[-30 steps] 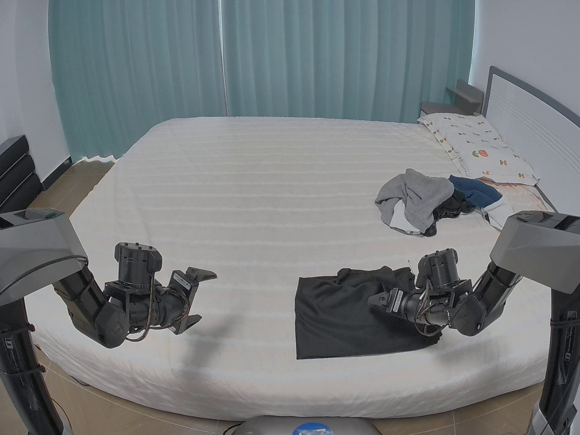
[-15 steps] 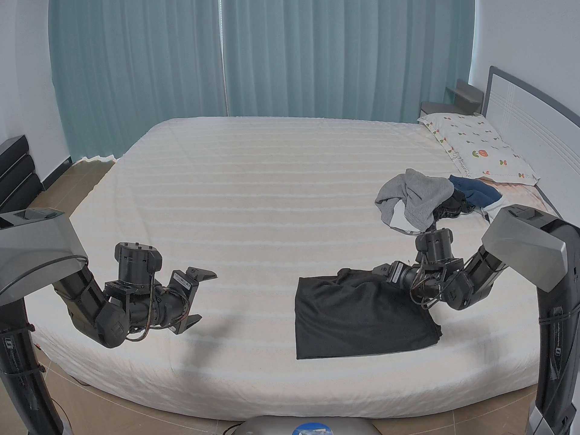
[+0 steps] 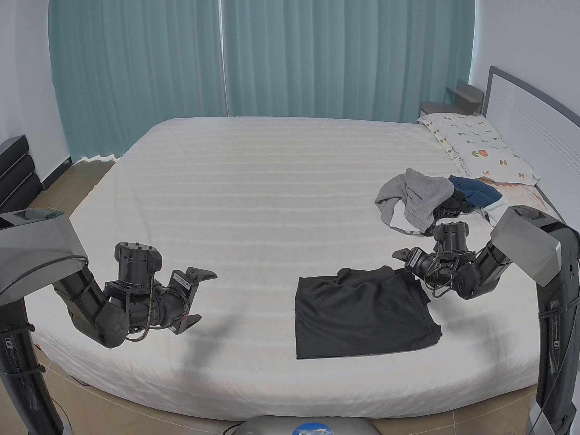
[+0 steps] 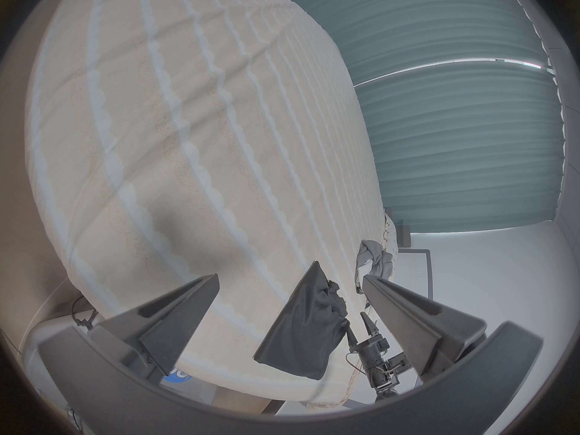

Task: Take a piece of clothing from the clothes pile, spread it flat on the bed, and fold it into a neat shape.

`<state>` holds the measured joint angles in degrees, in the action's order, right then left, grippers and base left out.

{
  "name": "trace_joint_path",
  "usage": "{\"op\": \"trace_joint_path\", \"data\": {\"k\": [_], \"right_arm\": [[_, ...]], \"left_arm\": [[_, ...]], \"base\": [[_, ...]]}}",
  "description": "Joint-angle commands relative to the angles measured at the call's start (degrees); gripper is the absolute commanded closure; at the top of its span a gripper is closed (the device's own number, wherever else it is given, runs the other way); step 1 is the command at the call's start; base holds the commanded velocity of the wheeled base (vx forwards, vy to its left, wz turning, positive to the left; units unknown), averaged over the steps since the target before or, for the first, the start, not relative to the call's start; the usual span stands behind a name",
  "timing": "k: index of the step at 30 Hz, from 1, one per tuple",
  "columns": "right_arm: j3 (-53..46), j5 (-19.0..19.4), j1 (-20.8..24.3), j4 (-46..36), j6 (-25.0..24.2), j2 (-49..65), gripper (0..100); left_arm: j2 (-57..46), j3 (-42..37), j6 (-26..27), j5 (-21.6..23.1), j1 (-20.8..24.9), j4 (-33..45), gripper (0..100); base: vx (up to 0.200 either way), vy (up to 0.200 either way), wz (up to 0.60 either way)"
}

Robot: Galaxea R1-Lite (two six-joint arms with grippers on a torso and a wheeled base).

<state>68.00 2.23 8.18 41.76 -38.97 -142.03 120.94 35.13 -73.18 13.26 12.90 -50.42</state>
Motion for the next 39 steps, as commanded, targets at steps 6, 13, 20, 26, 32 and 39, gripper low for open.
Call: {"op": "trace_joint_path", "data": {"k": [6,13,20,26,32,39], "right_arm": [[0.2,1.5,0.0,0.9,0.2,-0.7,0],[0.0,1.5,0.0,0.9,2.9,-2.0,100],[-0.6,1.4,-2.1,1.0,3.0,-0.4,100],[-1.2,1.3,-3.3,1.0,2.9,-0.4,100],[-1.4,1.3,-3.7,1.1,2.9,-0.4,100],[-1.6,1.5,-4.8,1.0,2.8,-0.4,0]], "left_arm": [[0.1,0.0,0.0,0.0,0.0,0.0,0],[0.1,0.0,0.0,0.0,0.0,0.0,0],[0.1,0.0,0.0,0.0,0.0,0.0,0],[0.1,0.0,0.4,0.0,0.0,0.0,0],[0.1,-0.1,0.5,0.0,0.0,0.0,0],[0.1,-0.1,0.5,0.0,0.0,0.0,0]], "base": [[0.000,0.000,0.00],[0.000,0.000,0.00],[0.000,0.000,0.00],[0.000,0.000,0.00],[0.000,0.000,0.00],[0.000,0.000,0.00]]}}
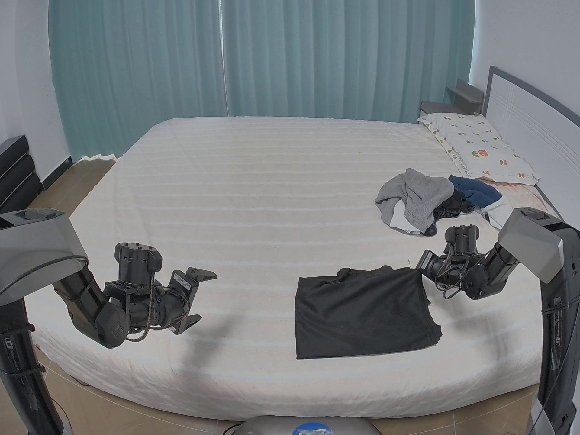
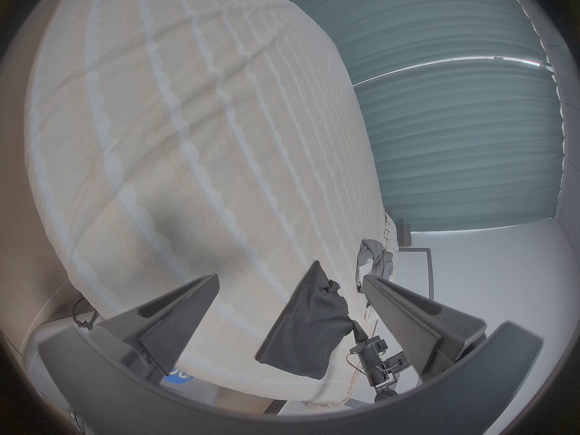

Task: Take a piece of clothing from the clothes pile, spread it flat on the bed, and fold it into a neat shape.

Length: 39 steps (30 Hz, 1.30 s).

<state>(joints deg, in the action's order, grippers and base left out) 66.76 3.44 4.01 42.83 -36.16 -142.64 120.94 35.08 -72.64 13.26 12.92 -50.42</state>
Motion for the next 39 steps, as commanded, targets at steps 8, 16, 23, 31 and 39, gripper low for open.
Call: {"op": "trace_joint_path", "data": {"k": [8,16,23,31,39], "right_arm": [[-6.5,5.4,-1.2,3.8,-5.9,6.1,0],[-20.1,8.1,-1.3,5.2,-9.6,14.0,0],[-29.3,8.7,-1.5,12.6,-12.2,15.6,0],[-32.0,9.8,-1.2,14.7,-12.1,15.1,0],[-34.5,10.0,0.6,14.8,-11.7,14.2,0]], "left_arm": [[0.1,0.1,-0.1,-0.1,0.0,0.0,0],[-0.2,0.7,-0.7,0.4,-0.4,0.1,0],[-0.4,1.0,-0.7,0.7,0.4,0.3,0],[-0.2,1.0,-0.8,0.2,1.7,0.2,0],[0.3,1.6,0.0,-0.3,1.9,0.1,0]], "base": [[0.000,0.000,0.00],[0.000,0.000,0.00],[0.000,-0.171,0.00],[0.000,-0.200,0.00],[0.000,-0.100,0.00]]}}
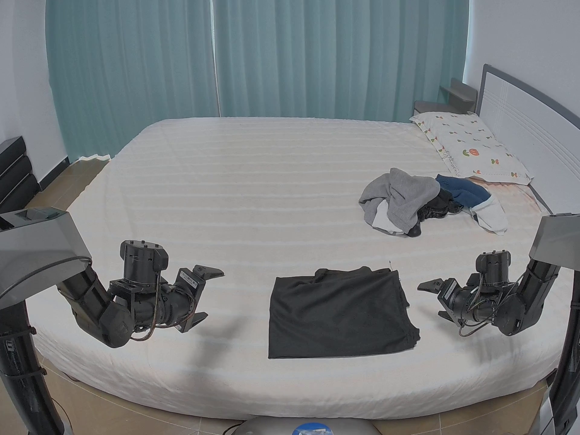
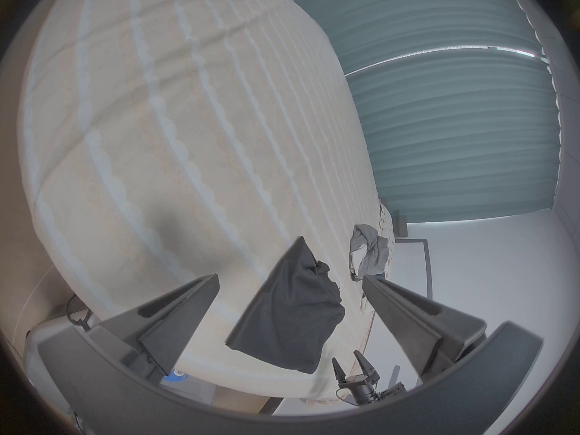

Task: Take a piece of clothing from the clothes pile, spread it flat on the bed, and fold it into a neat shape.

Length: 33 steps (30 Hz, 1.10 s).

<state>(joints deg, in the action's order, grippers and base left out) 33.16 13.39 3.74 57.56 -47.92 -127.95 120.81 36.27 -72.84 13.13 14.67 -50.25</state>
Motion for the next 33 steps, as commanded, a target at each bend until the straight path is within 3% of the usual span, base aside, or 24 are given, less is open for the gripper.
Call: {"op": "trace_joint_path", "data": {"k": [1,9,14,24,29,33], "right_arm": [[-1.7,0.1,1.5,0.6,0.3,-0.6,0],[-4.9,-0.2,5.8,6.0,1.4,-3.3,0],[-7.1,-0.5,7.9,11.9,4.3,-6.8,0],[-7.1,-0.6,9.2,13.5,5.0,-7.1,0],[-7.1,-0.7,9.6,13.6,5.3,-7.7,0],[-7.1,-0.8,9.6,13.7,5.2,-7.8,0]], "left_arm": [[0.6,1.4,0.3,-0.9,0.6,0.2,0],[5.8,9.4,8.2,-6.9,2.6,0.7,0],[13.9,19.3,18.3,-12.5,6.9,4.7,0],[22.7,34.6,20.5,-13.7,10.2,10.7,0],[25.6,37.6,23.7,-14.2,10.6,12.4,0],[28.4,39.9,26.0,-18.2,11.0,12.4,0]], "base": [[0.000,0.000,0.00],[0.000,0.000,0.00],[0.000,0.000,0.00],[0.000,0.000,0.00],[0.000,0.000,0.00],[0.000,0.000,0.00]]}}
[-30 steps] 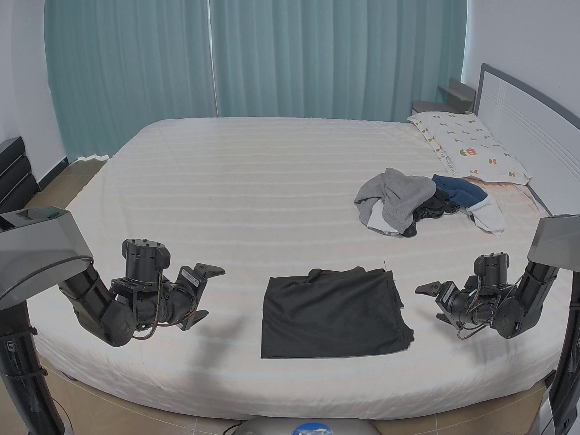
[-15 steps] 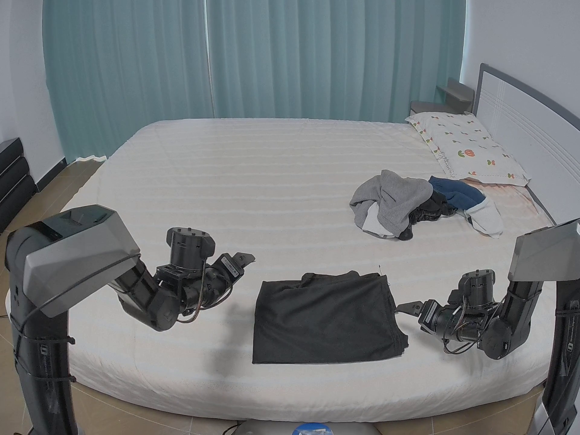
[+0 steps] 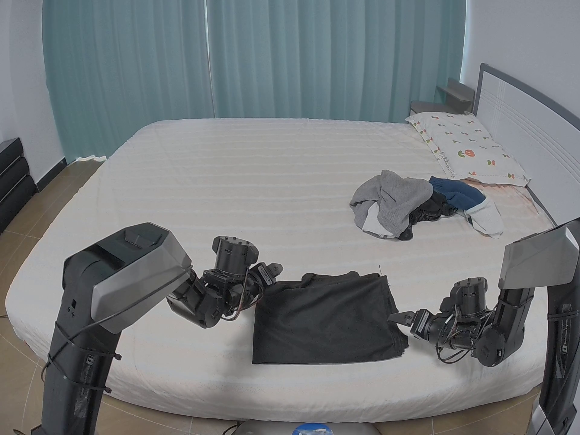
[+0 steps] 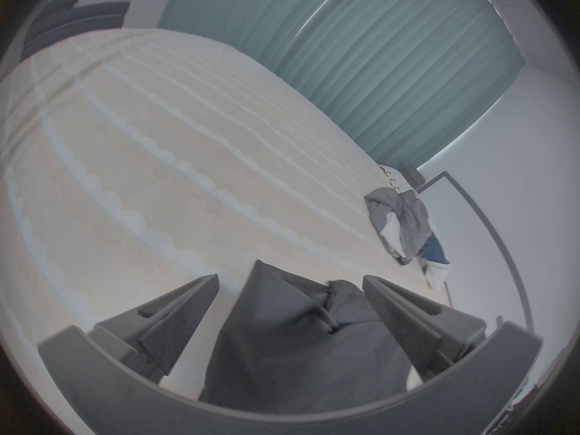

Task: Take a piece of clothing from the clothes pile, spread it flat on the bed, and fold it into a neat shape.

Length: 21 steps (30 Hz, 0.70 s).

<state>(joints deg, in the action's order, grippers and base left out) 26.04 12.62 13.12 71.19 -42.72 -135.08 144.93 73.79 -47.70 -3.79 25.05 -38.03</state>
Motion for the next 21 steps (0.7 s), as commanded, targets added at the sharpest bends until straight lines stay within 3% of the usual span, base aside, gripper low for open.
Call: {"op": "trace_joint_path", "data": {"k": [1,14,15,21], "right_arm": [[0.0,0.0,0.2,0.2,0.0,-0.7,0],[0.2,0.0,0.3,0.2,0.0,-1.1,0],[0.2,0.0,0.3,0.2,0.0,-1.1,0],[0.6,0.0,1.2,0.2,0.0,-1.1,0]], "left_arm": [[4.6,3.1,0.9,-1.5,0.6,0.4,0],[5.4,5.1,0.4,-1.4,1.1,0.4,0],[5.4,5.1,0.4,-1.4,1.1,0.4,100],[5.5,5.0,0.3,-1.9,1.0,0.3,100]], "base": [[0.000,0.000,0.00],[0.000,0.000,0.00],[0.000,0.000,0.00],[0.000,0.000,0.00]]}}
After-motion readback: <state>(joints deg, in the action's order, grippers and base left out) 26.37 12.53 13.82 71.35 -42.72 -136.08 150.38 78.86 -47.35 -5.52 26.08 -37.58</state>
